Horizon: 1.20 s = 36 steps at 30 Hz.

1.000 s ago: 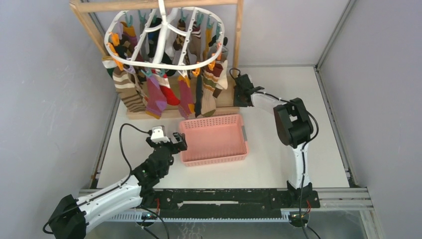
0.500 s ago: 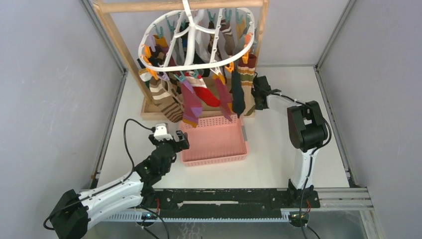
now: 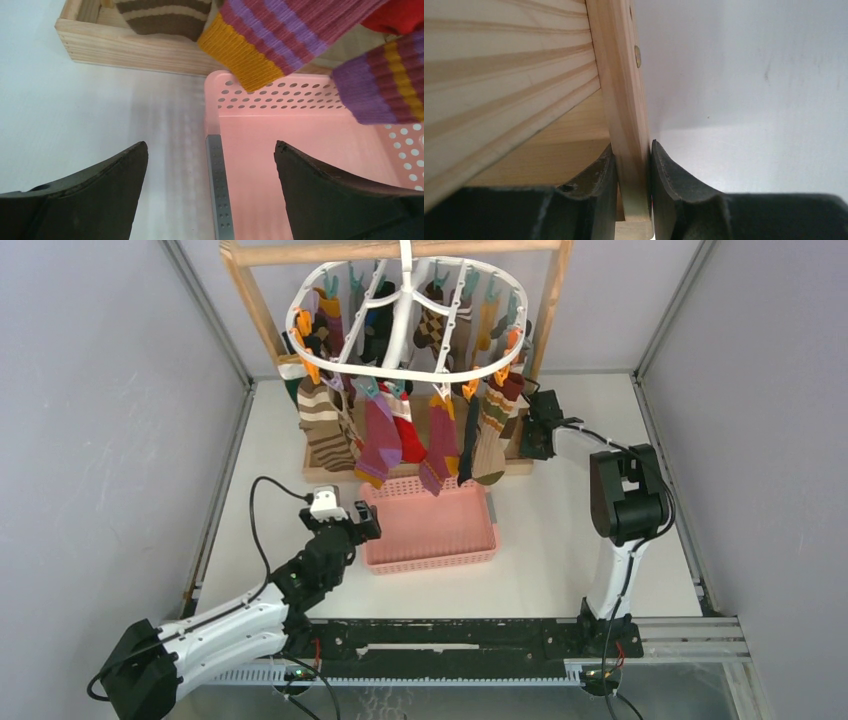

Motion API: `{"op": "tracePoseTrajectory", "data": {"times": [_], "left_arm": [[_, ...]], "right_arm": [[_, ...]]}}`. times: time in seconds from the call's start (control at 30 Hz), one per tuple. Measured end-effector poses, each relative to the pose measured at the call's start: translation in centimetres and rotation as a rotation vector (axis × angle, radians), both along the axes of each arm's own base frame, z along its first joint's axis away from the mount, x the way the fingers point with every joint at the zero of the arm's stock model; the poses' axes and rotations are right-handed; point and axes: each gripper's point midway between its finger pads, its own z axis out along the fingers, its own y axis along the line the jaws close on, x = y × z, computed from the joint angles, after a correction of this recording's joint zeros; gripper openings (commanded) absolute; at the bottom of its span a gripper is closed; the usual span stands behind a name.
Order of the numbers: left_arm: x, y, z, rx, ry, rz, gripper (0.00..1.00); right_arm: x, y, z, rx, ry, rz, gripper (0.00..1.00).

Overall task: Remove the socks clipped to the hanger
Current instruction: Move the clothesline to the center of the board.

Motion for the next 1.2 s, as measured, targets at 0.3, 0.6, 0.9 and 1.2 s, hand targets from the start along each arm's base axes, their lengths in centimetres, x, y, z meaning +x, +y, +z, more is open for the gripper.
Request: {"op": "tracePoseTrajectory", "data": {"times": [0.3,0.6,0.9,1.2], "left_arm": [[1.2,1.3,2.5,-0.005,-0.036,0.08,1.0],[3.0,6.3,4.5,-0.045,-0.068,0.24,1.0],[3.2,6.0,3.8,-0.033,-0.042,0.223,1.0],[3.5,6.8,3.5,-0.024,-0.033,0.244,1.0]], "right_arm": [[-1.7,-1.2,0.3,-0.007,0.001,-0.064,0.61],[-7.1,-3.6,3.2,-0.02,-0.094,-0.171,0.98],[-7.8,-3.6,4.9,0.021,-0.204,-0.193,1.0],[-8.9,-3.0,4.1,0.145,-0.269,-0.208,1.0]]}}
